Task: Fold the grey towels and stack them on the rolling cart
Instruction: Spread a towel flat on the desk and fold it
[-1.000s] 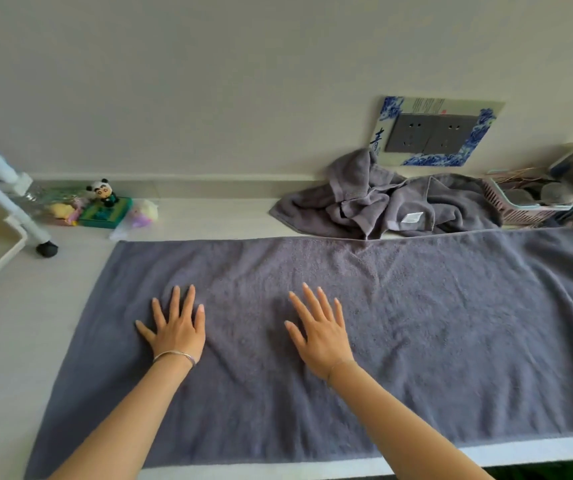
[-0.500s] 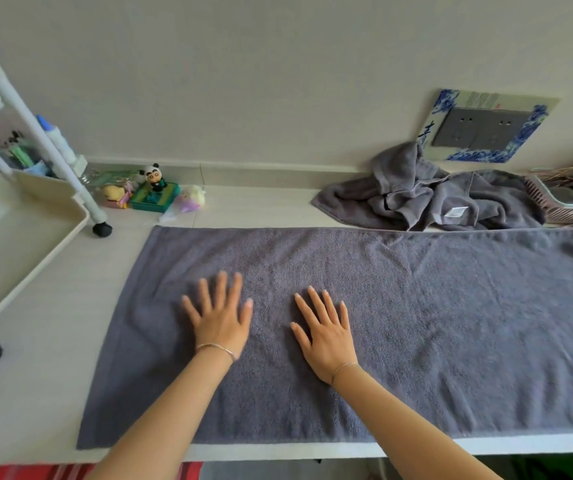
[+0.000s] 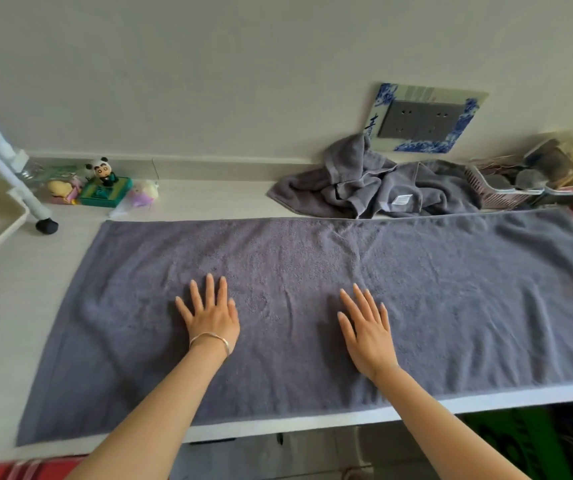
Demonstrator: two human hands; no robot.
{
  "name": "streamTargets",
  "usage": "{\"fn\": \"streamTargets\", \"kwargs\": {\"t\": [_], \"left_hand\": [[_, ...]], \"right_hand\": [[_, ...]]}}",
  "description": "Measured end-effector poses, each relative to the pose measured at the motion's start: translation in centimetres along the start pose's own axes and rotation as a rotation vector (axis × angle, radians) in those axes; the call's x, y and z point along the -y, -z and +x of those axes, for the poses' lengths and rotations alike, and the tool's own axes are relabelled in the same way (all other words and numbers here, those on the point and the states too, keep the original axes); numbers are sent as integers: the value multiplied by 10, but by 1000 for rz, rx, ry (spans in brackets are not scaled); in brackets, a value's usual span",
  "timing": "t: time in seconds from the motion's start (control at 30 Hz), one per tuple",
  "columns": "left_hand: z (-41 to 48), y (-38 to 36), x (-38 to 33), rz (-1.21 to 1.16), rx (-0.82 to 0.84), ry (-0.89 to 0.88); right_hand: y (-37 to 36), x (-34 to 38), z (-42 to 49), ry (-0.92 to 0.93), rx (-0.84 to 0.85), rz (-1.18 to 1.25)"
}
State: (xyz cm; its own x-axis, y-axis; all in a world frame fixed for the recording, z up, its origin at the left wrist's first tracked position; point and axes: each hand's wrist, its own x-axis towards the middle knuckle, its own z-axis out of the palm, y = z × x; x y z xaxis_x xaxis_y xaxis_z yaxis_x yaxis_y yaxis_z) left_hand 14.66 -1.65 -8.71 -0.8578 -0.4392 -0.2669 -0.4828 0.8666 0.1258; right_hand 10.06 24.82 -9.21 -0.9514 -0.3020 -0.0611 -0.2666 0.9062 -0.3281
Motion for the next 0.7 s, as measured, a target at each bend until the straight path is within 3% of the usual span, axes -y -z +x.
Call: {"fn": "streamTargets", "kwargs": {"t": [0.1,0.23,0.37,0.57,0.7], "left_hand": [[-26,0,-71,-163,-39,-133],[-62,-24,-162,-217,17,-379],[-74,-49,-184,-36,80,-348],[-75,-46,-193,26,50,-243],[-70,-39,-232,-2,28,-189]], "right_hand": [[12,-8,4,-45,-60,79],[17,-45,3,-126,-6,26],[23,-105,-23,-141,0,-57],[41,-165,-54,-367,-40,-16],[71,-199,-47,-355,-212,128]]}}
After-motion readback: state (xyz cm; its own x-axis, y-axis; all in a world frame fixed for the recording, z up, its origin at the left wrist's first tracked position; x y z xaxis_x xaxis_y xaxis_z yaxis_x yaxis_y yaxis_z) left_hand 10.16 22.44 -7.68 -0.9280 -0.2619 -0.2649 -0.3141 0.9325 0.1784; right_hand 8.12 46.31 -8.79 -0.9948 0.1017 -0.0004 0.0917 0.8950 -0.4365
